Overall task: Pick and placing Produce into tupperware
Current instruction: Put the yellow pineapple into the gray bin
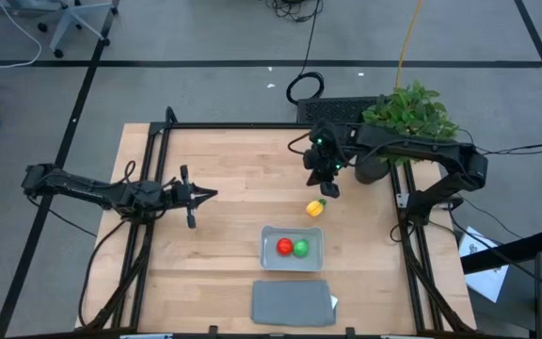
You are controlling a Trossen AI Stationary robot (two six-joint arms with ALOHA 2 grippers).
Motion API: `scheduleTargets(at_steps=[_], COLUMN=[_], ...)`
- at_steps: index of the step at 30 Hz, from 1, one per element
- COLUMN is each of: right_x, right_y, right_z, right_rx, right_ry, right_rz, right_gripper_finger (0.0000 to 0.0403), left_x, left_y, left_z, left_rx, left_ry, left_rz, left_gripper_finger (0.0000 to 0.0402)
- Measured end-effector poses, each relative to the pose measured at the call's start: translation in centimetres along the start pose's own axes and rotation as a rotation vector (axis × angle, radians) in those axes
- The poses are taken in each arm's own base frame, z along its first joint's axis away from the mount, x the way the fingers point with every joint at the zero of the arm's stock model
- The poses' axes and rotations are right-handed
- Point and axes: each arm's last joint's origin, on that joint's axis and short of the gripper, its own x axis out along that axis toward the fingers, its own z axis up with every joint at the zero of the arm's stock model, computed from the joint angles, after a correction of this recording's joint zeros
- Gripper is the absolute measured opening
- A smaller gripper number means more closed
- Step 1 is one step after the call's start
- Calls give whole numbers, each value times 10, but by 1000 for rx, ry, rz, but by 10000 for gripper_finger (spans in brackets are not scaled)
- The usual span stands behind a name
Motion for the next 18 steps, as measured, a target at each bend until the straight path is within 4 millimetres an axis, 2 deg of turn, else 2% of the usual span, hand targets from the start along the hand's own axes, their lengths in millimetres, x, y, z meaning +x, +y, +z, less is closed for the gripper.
scheduleTargets(at_steps=[4, 8, 14, 18], right_x=[-2, -1, 2, 4], right_y=[0, 1, 7, 10], right_z=[-1, 0, 3, 3], right_rx=[-33, -79, -166, -163], right_ry=[11, 11, 16, 31], right_rz=[-38, -39, -57, -73], right_gripper_finger=[15, 54, 154, 228], left_x=[0, 0, 0, 0], left_y=[0, 0, 0, 0], left_z=[0, 0, 0, 0], left_rx=[1, 1, 1, 1], left_ry=[0, 0, 1, 2], left_rz=[0, 0, 0, 0], left_gripper_finger=[21, 21, 21, 21])
